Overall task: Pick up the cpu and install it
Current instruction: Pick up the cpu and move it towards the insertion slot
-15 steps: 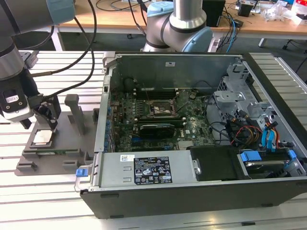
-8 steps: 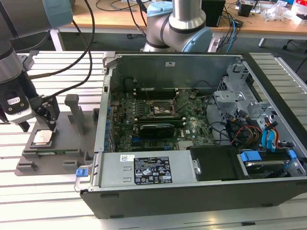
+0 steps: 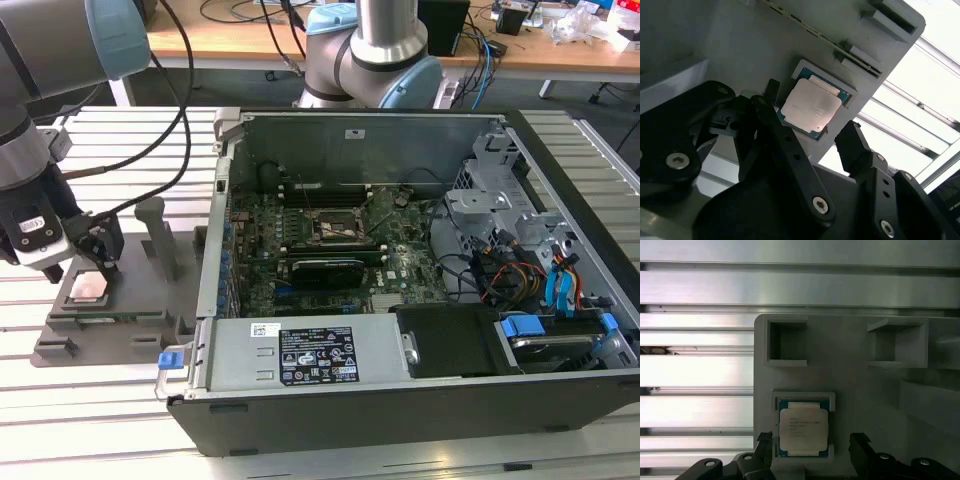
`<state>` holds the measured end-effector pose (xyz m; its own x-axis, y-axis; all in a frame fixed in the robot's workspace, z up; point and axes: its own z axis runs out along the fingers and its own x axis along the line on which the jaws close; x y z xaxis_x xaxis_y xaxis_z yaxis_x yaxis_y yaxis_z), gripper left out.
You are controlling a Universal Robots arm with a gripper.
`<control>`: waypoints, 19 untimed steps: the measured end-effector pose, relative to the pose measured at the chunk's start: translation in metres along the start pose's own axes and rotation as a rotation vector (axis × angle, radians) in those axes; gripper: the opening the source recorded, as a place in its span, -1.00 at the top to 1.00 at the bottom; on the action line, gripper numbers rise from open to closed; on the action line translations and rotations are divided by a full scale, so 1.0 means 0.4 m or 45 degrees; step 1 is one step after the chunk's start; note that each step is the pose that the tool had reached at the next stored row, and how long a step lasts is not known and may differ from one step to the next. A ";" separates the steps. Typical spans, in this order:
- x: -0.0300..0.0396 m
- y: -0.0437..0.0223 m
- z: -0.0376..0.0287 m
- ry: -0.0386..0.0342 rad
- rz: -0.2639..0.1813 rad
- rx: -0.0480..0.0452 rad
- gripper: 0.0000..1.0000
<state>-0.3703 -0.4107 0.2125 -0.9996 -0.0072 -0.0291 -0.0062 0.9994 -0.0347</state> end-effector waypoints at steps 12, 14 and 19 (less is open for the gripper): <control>0.002 0.008 0.061 -0.0001 -0.003 0.000 -0.45; 0.003 0.009 0.060 0.0012 -0.002 0.000 -0.18; 0.002 0.008 0.062 0.0000 -0.003 0.000 -0.17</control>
<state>-0.3704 -0.4082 0.1877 -0.9995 -0.0096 -0.0290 -0.0086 0.9994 -0.0349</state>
